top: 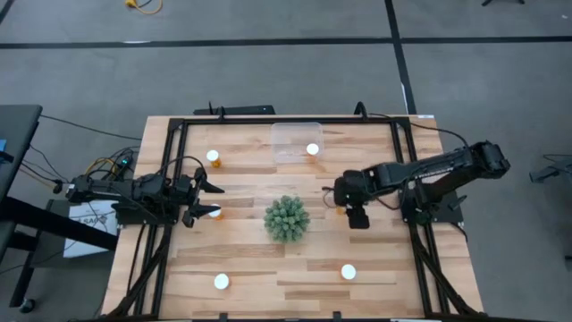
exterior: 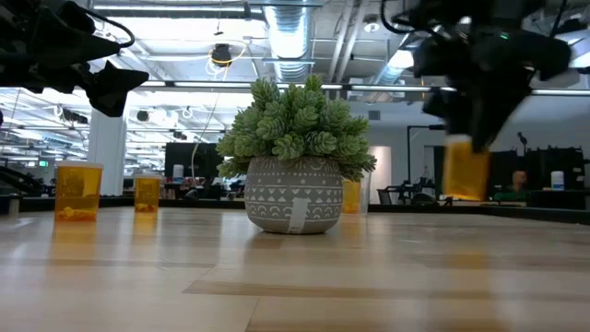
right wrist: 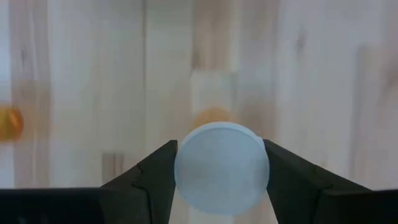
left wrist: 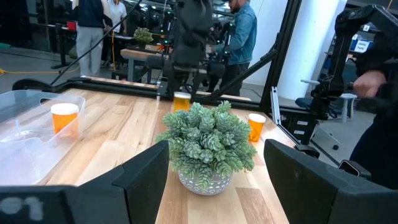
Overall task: Pick and place pill bottles into a basket
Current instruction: Put the orange pill bottle into the transparent bin
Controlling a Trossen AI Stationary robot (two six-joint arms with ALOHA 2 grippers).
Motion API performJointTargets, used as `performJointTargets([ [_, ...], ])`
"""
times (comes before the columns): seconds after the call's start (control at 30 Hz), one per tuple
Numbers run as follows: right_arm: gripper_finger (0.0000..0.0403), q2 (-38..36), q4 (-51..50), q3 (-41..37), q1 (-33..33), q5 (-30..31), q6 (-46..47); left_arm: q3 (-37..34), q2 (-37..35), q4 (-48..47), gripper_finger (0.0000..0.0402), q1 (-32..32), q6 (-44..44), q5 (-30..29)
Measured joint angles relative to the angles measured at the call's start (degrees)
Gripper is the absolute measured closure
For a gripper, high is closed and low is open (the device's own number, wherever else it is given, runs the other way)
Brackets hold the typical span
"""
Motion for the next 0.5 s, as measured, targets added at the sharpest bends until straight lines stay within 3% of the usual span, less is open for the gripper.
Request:
performJointTargets([
  [0.5,0.0209,-0.02,10.30,17.69,-18.04,1.04,-9.49,0.00,0.00,0.00,0.0148,0.00,0.00,0.00],
])
